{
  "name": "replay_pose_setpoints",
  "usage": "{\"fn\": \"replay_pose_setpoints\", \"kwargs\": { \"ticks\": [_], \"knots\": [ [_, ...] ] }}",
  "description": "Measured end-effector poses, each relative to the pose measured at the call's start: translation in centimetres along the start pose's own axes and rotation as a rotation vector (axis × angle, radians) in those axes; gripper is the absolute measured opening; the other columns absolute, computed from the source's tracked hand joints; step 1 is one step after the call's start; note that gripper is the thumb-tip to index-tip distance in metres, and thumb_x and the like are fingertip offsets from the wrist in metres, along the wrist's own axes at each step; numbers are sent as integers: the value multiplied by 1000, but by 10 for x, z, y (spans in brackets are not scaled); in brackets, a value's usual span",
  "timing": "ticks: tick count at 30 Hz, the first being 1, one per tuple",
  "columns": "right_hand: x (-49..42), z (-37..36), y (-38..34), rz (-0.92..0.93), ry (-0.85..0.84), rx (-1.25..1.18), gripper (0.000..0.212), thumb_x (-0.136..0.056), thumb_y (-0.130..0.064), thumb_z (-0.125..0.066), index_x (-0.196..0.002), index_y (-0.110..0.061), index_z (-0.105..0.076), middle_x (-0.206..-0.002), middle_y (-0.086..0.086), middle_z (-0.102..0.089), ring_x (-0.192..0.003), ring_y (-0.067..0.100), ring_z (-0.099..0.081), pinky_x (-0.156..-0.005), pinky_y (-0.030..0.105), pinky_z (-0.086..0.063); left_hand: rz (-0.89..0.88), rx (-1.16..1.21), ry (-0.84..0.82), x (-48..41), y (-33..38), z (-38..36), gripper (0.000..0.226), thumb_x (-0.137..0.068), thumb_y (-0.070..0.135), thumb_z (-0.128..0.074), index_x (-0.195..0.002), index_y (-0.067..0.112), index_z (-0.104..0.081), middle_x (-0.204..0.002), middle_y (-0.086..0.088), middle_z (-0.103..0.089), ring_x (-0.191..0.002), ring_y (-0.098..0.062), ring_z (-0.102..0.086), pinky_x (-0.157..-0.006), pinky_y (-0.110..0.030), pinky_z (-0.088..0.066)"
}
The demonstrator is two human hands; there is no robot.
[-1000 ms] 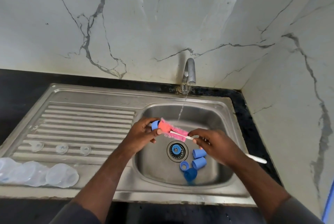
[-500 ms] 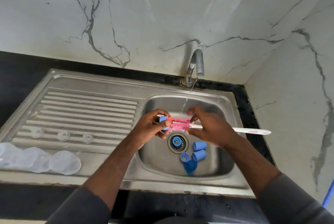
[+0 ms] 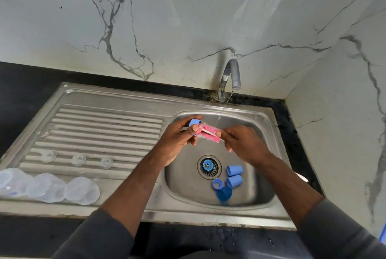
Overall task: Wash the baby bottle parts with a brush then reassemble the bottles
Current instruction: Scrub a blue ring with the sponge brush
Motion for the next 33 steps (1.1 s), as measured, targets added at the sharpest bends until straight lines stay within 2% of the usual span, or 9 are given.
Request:
{"fn": "replay_pose_setpoints", "kwargs": {
  "ticks": [3,5,8,13,15,18,22,29,33],
  "knots": [
    [-1,2,-3,-36,3,-18,25,-86,-42,-77,-100,-27,-62,-77,-11,-64,-68,-1,-57,-59,19,-40,19,60,51,-3,1,2,44,-87,31,-66,-128,17,-65,-100,-6,-67,-73,-13,-56,-70,-27,-54],
    [1,2,0,-66,55,5,30,-78,-38,-84,-93,-30,-59,-77,-11,-61,-68,2,-54,-58,17,-39,33,71,73,-4,0,4,43,-85,31,-69,-126,17,-66,-98,-3,-68,-72,-13,-57,-72,-28,-53],
    [3,2,0,-18,96,70,18,-86,-39,-77,-82,-24,-68,-64,-12,-59,-62,6,-56,-62,28,-49,41,79,58,-4,-2,3,38,-85,29,-69,-121,20,-68,-103,4,-71,-75,-12,-59,-73,-27,-53],
    [1,1,-3,-38,-22,53,32,-99,-31,-60,-70,-17,-63,-69,3,-63,-63,17,-56,-62,31,-44,40,49,25,-1,-3,3,40,-86,27,-70,-126,25,-67,-112,1,-69,-89,-14,-60,-80,-28,-54],
    [3,3,-4,-23,-53,27,15,-92,-30,-70,-83,-19,-65,-75,-4,-63,-66,9,-56,-60,23,-42,53,45,32,0,-2,5,43,-86,27,-70,-128,27,-66,-114,-3,-68,-89,-13,-60,-81,-28,-53],
    [9,3,0,-36,-17,-38,27,-80,-24,-83,-95,-23,-62,-80,-13,-60,-69,-1,-53,-60,10,-40,58,62,61,1,0,6,42,-83,25,-71,-125,25,-64,-117,-2,-70,-94,-13,-64,-82,-30,-53],
    [10,4,-1,-15,50,31,11,-91,-28,-73,-97,-19,-73,-76,-10,-63,-72,10,-60,-68,27,-48,56,146,49,4,0,2,38,-82,20,-71,-120,22,-65,-124,-3,-68,-111,-19,-65,-90,-34,-55],
    [11,5,-2,-45,-1,-25,18,-87,-28,-77,-98,-27,-62,-78,-16,-58,-70,-1,-52,-59,13,-36,53,250,55,3,7,-1,50,-77,5,-72,-126,14,-64,-124,-13,-69,-119,-26,-65,-102,-40,-53],
    [15,4,3,-65,62,-73,15,-86,-22,-78,-97,-23,-69,-73,-14,-61,-65,1,-57,-60,15,-46,61,232,61,1,12,0,47,-84,-3,-69,-128,12,-63,-121,-15,-71,-119,-29,-65,-103,-41,-52]
  ]
}}
Point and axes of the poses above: each hand's wrist, its own x-axis away from the middle knuckle, its own z-axis out of the back of the hand, y = z × x, the point moved 2 cm from there along -x, towards the middle knuckle
